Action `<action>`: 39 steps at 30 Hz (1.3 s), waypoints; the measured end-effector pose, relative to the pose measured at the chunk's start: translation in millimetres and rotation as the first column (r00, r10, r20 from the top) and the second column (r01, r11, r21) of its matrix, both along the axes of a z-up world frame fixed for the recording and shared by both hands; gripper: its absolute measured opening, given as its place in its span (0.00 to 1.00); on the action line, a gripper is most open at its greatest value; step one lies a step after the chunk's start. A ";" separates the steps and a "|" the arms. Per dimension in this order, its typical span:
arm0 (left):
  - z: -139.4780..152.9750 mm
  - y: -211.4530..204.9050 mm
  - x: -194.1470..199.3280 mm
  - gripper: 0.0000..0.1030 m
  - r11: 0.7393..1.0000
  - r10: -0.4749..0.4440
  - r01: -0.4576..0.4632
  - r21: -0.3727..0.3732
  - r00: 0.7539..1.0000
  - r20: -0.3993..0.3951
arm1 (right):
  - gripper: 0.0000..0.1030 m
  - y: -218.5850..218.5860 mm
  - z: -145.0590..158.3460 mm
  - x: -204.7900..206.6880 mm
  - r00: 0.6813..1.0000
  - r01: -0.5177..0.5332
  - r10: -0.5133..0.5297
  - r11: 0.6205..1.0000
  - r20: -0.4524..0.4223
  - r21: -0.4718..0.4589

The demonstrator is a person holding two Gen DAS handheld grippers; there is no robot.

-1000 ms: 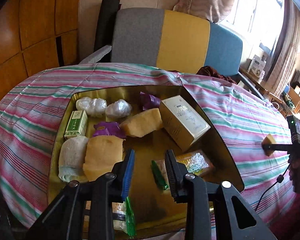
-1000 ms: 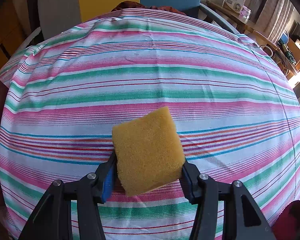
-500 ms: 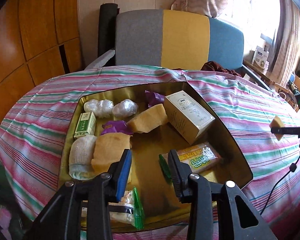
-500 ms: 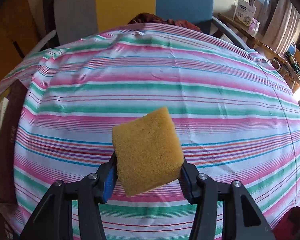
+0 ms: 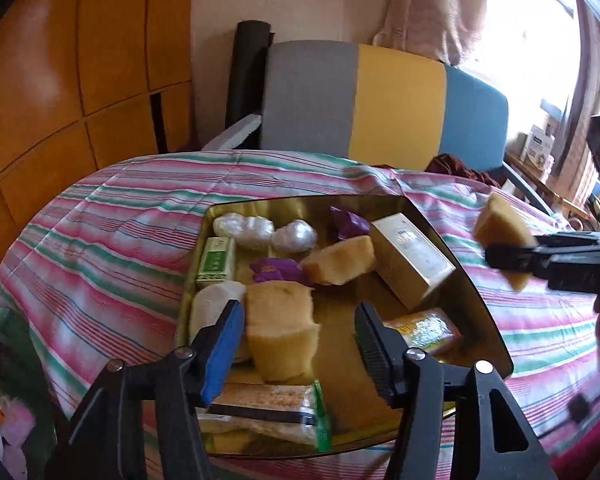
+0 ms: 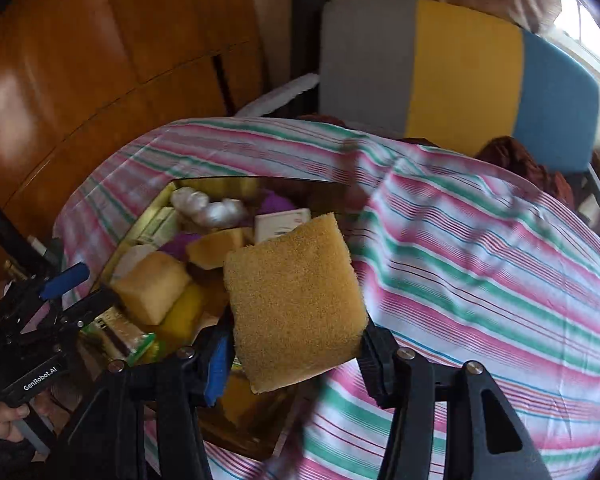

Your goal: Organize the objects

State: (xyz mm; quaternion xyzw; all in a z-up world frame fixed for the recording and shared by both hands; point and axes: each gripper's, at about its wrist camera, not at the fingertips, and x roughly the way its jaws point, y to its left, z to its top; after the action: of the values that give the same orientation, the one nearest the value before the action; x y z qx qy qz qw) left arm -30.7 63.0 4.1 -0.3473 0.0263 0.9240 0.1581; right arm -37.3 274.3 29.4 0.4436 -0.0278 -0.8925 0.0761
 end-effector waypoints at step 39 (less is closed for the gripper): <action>-23.3 -48.3 0.2 1.00 0.981 0.193 -0.191 -0.030 0.975 0.107 | 0.71 -76.7 -52.7 -12.6 0.995 0.097 -0.096 0.994 -0.031 0.056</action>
State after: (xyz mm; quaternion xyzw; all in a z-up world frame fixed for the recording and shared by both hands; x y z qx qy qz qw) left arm -30.5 14.6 -19.2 -0.3998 -0.0069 0.9142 0.0657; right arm -49.9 197.6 -23.3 0.4309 -0.0226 -0.9019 0.0206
